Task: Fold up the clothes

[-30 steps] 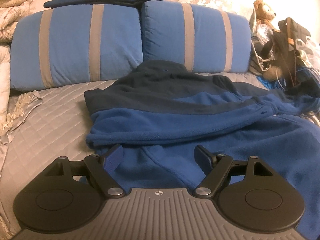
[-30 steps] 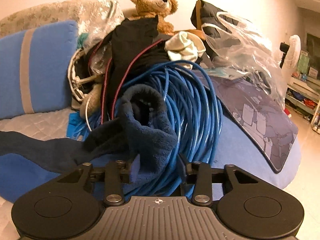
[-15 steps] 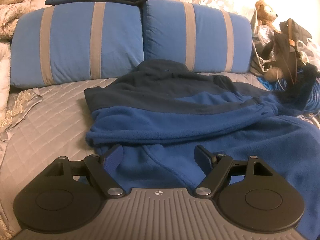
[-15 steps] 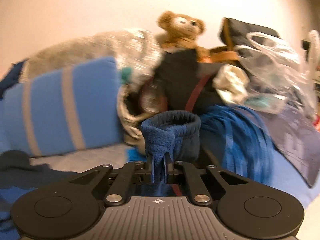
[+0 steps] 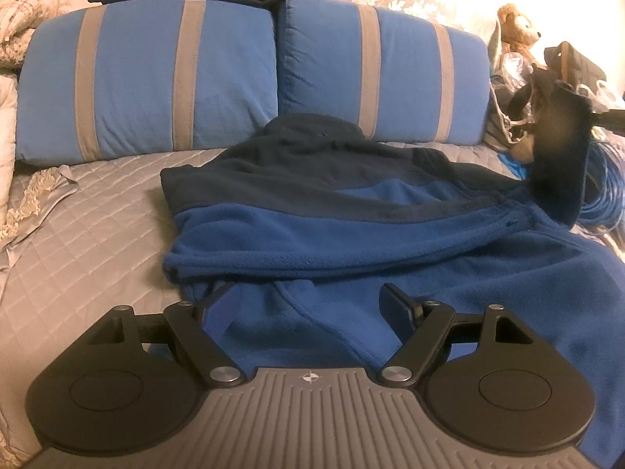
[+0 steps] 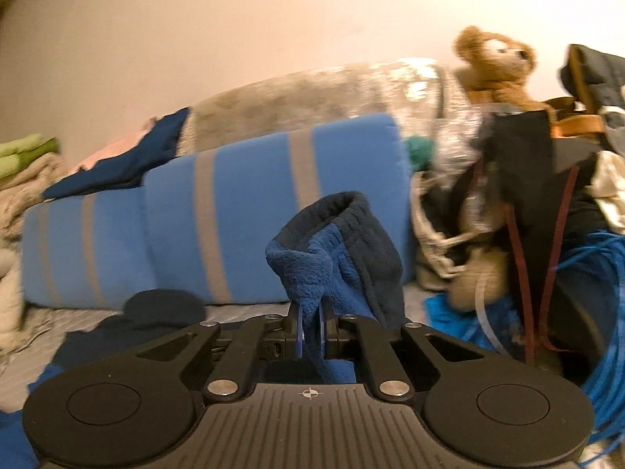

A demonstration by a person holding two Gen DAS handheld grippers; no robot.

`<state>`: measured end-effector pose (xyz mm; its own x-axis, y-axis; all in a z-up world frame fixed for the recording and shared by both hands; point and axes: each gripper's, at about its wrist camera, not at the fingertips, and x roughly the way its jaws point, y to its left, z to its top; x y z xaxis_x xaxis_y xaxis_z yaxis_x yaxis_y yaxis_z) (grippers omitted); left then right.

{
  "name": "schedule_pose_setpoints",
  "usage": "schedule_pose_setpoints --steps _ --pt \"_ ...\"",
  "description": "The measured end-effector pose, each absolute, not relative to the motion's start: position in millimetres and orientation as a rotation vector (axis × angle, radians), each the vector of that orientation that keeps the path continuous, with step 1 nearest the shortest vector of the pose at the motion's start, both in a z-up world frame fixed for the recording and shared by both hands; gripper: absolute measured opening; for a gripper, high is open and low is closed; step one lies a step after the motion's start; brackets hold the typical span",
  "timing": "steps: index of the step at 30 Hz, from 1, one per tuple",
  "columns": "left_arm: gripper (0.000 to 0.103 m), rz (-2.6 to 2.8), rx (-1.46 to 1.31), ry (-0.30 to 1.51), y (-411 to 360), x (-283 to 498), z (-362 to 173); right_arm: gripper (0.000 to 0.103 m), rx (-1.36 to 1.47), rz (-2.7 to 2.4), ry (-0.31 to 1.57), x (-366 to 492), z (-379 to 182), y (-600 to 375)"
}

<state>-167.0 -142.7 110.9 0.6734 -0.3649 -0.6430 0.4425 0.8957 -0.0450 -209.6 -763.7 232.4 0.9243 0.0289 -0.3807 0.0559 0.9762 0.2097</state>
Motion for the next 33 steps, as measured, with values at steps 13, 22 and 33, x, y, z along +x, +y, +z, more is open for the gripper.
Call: schedule_pose_setpoints --steps 13,22,33 --pt "0.078 -0.555 0.110 0.744 -151 -155 124 0.009 0.088 0.213 0.483 -187 206 -644" --pt "0.078 -0.765 -0.208 0.836 -200 -117 169 0.009 -0.102 0.261 0.494 -183 190 -568" --pt "0.078 -0.791 -0.847 1.187 -254 -36 99 0.009 -0.343 0.212 0.474 -186 167 -516"
